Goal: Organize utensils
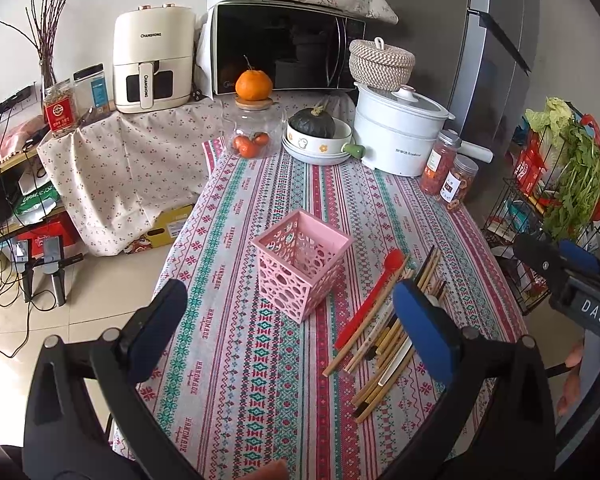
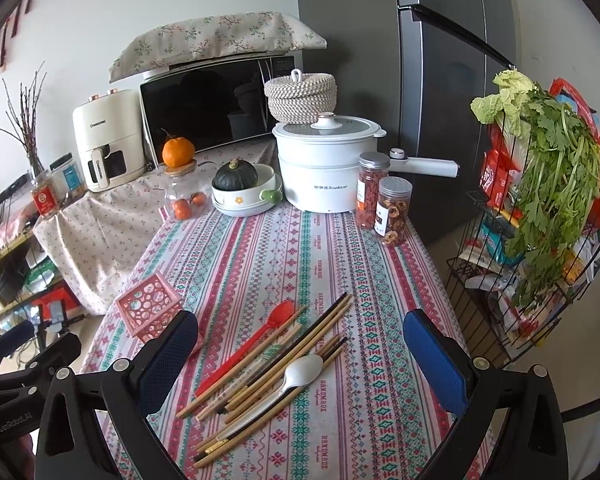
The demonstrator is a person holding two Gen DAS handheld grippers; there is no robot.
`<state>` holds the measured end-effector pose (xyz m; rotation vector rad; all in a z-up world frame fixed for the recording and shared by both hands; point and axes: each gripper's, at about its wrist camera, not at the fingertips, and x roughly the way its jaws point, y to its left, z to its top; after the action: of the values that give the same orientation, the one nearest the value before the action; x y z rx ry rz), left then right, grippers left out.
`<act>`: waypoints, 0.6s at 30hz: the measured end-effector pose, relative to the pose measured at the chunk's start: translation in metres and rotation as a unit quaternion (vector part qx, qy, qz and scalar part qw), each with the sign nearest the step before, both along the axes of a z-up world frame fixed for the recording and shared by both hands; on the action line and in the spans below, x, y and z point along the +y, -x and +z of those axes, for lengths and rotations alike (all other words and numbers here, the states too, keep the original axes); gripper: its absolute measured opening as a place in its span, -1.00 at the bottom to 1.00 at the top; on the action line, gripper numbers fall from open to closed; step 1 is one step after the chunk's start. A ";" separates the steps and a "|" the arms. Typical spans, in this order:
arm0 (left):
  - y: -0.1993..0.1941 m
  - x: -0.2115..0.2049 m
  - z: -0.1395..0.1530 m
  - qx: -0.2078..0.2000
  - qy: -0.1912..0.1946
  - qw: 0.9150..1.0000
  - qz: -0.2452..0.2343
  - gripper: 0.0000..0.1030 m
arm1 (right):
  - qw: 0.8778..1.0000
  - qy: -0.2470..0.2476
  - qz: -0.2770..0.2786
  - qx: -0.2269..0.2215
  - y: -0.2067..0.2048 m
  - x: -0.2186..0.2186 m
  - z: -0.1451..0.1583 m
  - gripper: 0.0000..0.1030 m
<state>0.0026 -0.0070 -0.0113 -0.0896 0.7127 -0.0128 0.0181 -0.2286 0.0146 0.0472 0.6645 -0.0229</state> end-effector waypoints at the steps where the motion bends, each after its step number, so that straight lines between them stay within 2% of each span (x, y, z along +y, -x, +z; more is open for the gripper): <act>1: 0.000 0.000 0.000 0.000 0.001 1.000 0.000 0.99 | 1.000 0.000 0.000 0.000 0.000 0.000 0.000 1.00; 12: -0.001 -0.002 0.000 -0.003 -0.004 1.000 -0.001 0.99 | 1.000 0.003 -0.017 0.004 -0.002 -0.007 0.000 1.00; 18: -0.006 -0.010 0.001 -0.013 -0.033 0.999 -0.023 0.99 | 0.999 -0.005 -0.028 0.027 -0.016 -0.023 -0.005 1.00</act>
<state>0.0084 -0.0169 -0.0099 -0.0110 0.6884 -0.0337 0.0336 -0.2515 0.0095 0.0750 0.7165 -0.0745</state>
